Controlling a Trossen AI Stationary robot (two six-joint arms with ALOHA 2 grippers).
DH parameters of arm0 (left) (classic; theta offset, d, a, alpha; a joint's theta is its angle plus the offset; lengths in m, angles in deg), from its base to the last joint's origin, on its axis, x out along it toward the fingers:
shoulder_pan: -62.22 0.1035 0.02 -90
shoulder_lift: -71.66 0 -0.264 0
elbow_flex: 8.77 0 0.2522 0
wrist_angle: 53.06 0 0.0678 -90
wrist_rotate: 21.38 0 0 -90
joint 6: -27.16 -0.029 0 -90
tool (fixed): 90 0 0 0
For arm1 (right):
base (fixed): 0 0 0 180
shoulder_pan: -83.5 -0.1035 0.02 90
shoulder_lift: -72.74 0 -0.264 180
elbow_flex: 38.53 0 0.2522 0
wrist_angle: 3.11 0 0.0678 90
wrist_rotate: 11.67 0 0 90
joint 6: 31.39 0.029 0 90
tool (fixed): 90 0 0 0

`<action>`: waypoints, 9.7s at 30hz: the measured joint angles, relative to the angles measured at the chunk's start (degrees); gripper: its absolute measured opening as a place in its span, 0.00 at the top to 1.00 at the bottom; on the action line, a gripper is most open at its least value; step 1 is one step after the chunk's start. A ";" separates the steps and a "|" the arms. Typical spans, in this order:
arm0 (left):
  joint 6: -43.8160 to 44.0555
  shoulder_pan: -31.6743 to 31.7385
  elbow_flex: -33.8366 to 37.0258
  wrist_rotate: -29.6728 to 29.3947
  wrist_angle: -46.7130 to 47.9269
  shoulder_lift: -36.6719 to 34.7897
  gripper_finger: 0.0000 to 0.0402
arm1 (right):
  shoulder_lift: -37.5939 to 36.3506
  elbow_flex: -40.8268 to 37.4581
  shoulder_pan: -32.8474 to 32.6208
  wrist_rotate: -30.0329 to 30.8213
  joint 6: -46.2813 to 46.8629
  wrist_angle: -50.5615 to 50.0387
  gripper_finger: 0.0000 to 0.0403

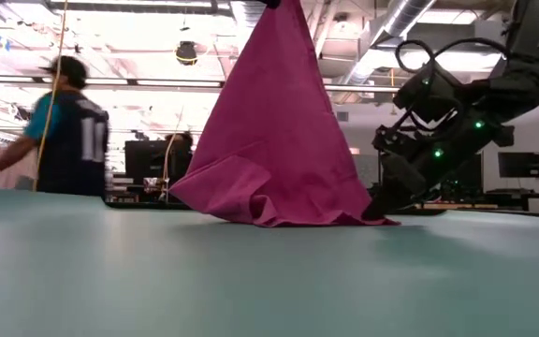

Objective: Roll towel
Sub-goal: Fold the pink towel

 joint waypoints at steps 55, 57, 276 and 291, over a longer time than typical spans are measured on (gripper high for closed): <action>27.68 -17.95 1.11 -26.22 24.42 -15.10 1.00 | -17.25 52.43 -38.48 79.95 -36.54 -38.98 0.99; 28.89 -22.39 1.11 -27.62 24.57 -15.10 1.00 | -15.74 52.43 -41.18 79.93 -40.09 -34.49 0.99; 44.28 10.85 72.28 21.17 -16.20 -22.86 1.00 | -0.07 40.82 -26.04 19.82 16.69 -75.20 0.66; 53.43 -4.44 72.28 12.37 -15.24 -27.37 1.00 | -0.07 40.82 -26.04 19.85 16.62 -75.27 0.66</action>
